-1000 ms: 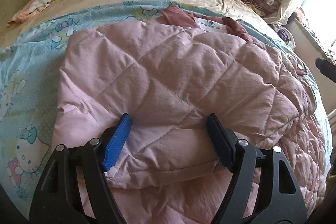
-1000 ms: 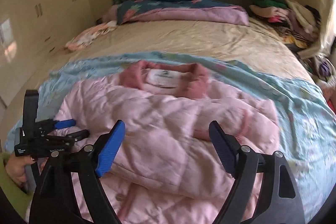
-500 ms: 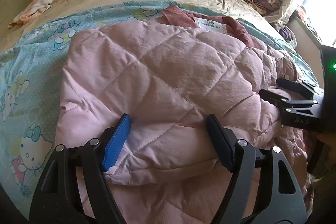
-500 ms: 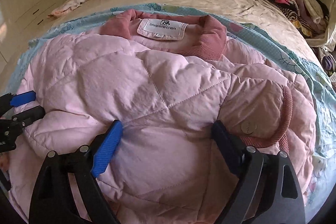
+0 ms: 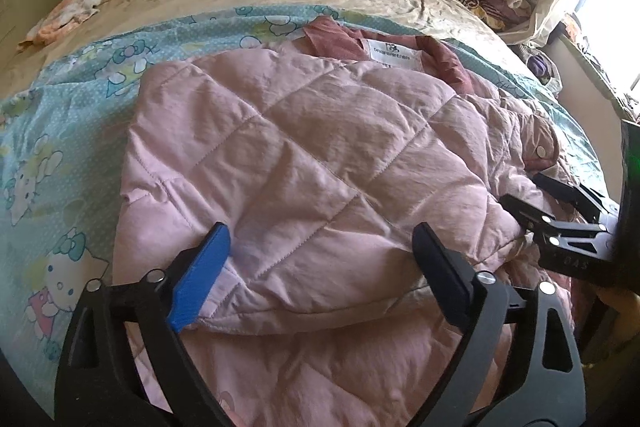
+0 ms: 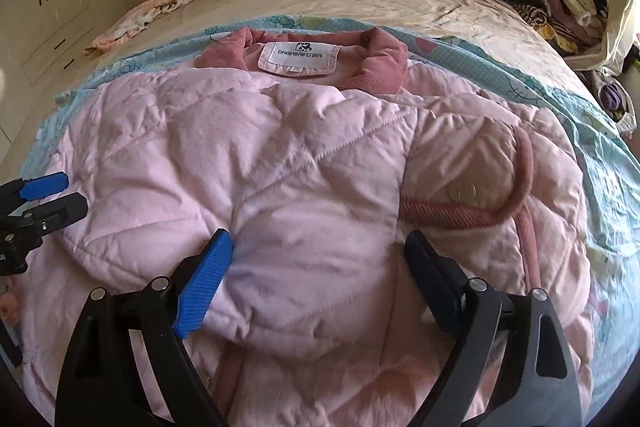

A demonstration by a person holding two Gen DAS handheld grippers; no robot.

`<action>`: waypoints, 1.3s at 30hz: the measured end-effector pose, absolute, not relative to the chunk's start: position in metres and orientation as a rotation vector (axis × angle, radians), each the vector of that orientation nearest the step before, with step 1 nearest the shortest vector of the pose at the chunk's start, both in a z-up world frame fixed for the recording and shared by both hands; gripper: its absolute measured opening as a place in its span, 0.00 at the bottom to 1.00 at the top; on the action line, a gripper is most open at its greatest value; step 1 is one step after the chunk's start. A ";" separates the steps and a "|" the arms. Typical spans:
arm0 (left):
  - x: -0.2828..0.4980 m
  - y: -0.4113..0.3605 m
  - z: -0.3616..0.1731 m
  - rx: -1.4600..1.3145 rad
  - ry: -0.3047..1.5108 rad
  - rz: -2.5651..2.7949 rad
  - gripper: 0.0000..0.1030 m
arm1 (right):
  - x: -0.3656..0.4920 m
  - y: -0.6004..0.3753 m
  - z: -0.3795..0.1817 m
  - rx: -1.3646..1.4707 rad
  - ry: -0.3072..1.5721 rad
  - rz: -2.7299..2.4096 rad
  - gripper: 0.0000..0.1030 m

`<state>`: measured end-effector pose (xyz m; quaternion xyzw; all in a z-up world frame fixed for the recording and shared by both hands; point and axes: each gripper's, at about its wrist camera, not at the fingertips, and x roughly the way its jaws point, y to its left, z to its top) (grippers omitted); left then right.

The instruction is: Fold large clothes

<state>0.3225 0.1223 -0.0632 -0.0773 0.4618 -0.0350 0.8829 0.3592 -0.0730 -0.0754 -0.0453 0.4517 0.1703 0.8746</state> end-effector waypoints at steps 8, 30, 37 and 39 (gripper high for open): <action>0.313 0.117 -0.049 -0.168 0.943 -0.078 0.91 | 0.338 -0.089 -0.062 -0.014 0.934 0.377 0.90; 0.293 0.113 -0.009 -0.189 0.867 -0.083 0.91 | 0.289 -0.112 -0.017 0.062 0.836 0.377 0.95; 0.286 0.106 0.004 -0.184 0.840 -0.098 0.91 | 0.276 -0.122 0.003 0.065 0.786 0.359 0.96; 0.282 0.104 0.008 -0.184 0.830 -0.102 0.91 | 0.272 -0.124 0.007 0.066 0.777 0.357 0.96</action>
